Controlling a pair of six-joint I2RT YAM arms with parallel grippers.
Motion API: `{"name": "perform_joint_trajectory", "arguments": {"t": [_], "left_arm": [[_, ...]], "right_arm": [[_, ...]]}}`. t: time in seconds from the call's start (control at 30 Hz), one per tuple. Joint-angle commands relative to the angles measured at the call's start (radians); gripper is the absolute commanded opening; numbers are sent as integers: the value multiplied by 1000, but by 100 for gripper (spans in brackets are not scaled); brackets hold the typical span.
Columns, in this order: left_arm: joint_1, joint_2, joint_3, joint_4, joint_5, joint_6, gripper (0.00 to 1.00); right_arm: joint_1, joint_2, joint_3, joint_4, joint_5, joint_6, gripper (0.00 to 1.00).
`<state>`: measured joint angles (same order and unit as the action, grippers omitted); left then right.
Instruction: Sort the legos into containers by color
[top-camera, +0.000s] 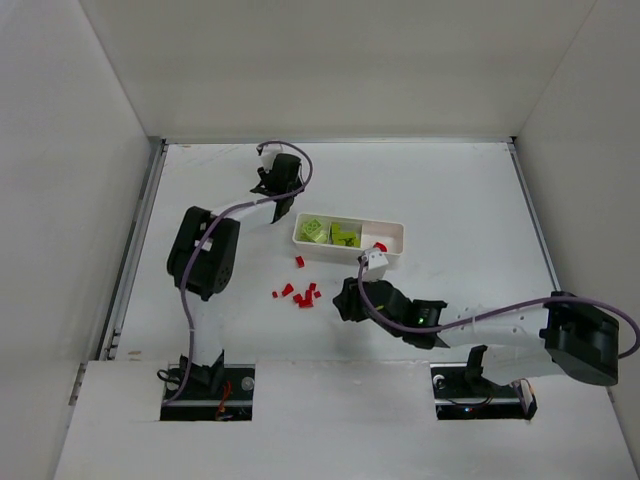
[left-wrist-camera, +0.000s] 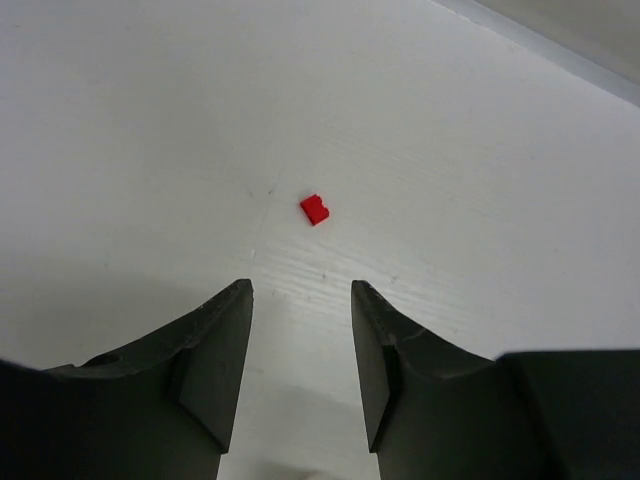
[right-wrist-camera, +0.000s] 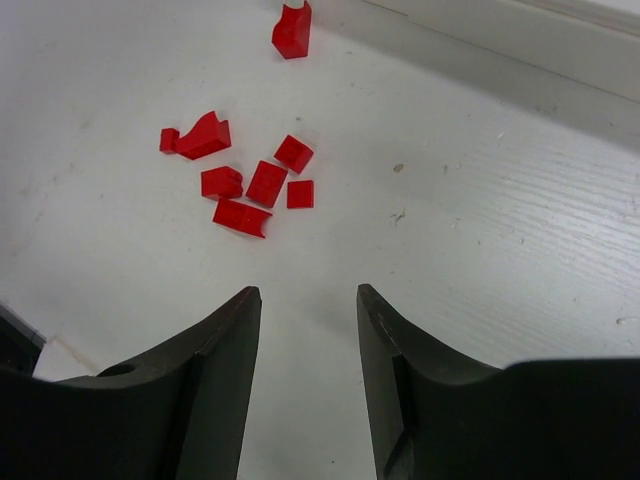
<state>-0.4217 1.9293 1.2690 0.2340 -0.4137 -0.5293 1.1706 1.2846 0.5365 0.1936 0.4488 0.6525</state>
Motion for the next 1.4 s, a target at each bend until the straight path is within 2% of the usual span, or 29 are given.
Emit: {"name": "perform_joint_trajectory", "arguments": {"t": [0.0, 0.23, 0.67, 1.1, 1.23, 1.37], "left_arm": [[21, 104, 148, -91, 35, 81, 40], [36, 264, 342, -168, 38, 124, 38], [24, 384, 444, -208, 12, 186, 33], [24, 384, 411, -191, 7, 195, 16], [25, 314, 316, -124, 15, 189, 11], [33, 196, 199, -59, 36, 158, 10]], "right_arm": [[22, -53, -12, 24, 37, 38, 49], [34, -80, -15, 23, 37, 47, 49], [40, -88, 10, 18, 39, 32, 49], [39, -91, 2, 18, 39, 33, 50], [36, -39, 16, 26, 24, 26, 52], [53, 51, 55, 29, 22, 9, 56]]}}
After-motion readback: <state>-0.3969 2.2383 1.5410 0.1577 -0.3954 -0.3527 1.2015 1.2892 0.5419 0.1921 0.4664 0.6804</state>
